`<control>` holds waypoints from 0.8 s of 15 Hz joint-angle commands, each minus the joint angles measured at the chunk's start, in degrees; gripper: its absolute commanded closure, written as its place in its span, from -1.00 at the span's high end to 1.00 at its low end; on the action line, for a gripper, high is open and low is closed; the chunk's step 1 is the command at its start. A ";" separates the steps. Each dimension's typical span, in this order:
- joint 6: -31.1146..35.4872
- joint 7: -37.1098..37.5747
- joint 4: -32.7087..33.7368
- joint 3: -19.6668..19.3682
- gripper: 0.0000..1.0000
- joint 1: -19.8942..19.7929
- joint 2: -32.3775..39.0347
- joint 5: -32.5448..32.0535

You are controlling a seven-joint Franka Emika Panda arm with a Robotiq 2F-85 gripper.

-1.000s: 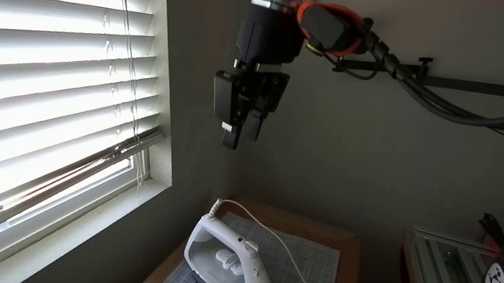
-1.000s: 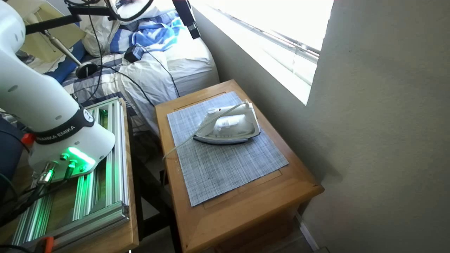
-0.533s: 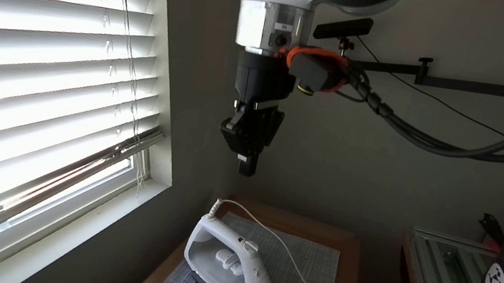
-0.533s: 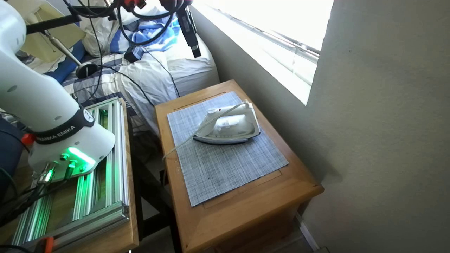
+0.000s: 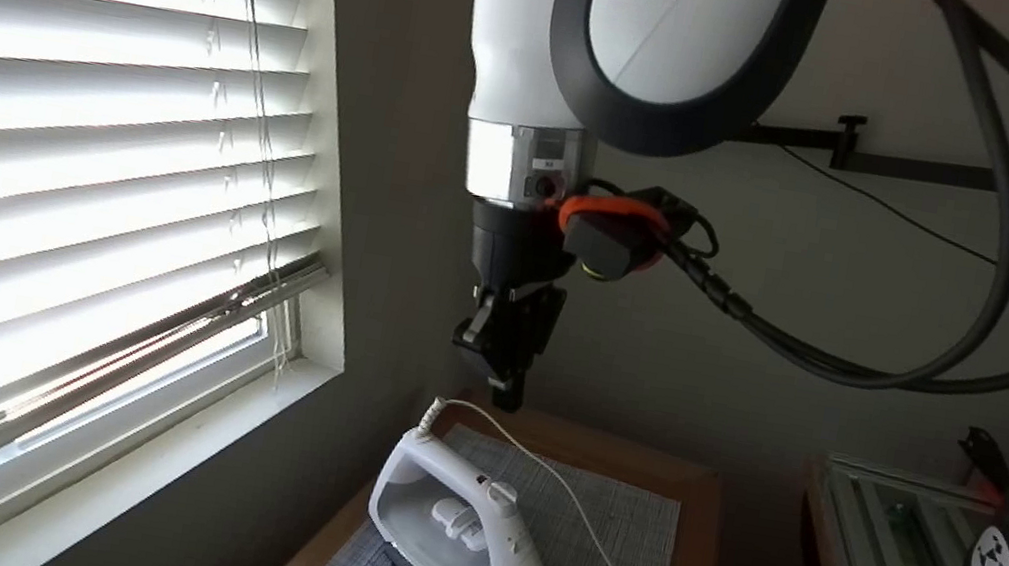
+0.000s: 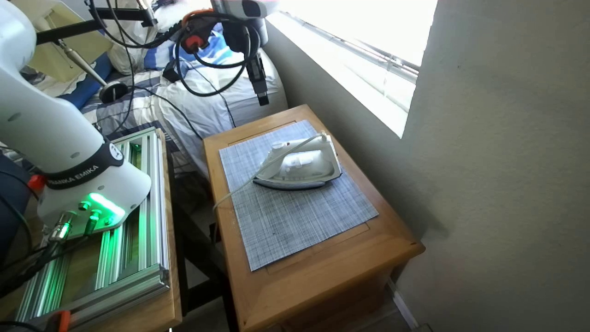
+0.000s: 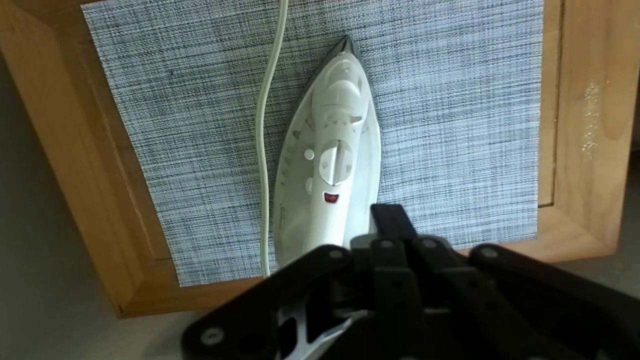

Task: Press the button on the handle of the iron.

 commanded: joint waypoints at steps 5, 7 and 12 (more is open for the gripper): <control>1.63 -1.41 0.16 -1.26 -0.98 0.49 2.52 -0.15; 1.83 0.10 0.18 -1.16 -1.00 -0.25 4.02 -1.42; 2.72 4.05 0.06 -1.01 -1.00 -1.11 8.12 -5.63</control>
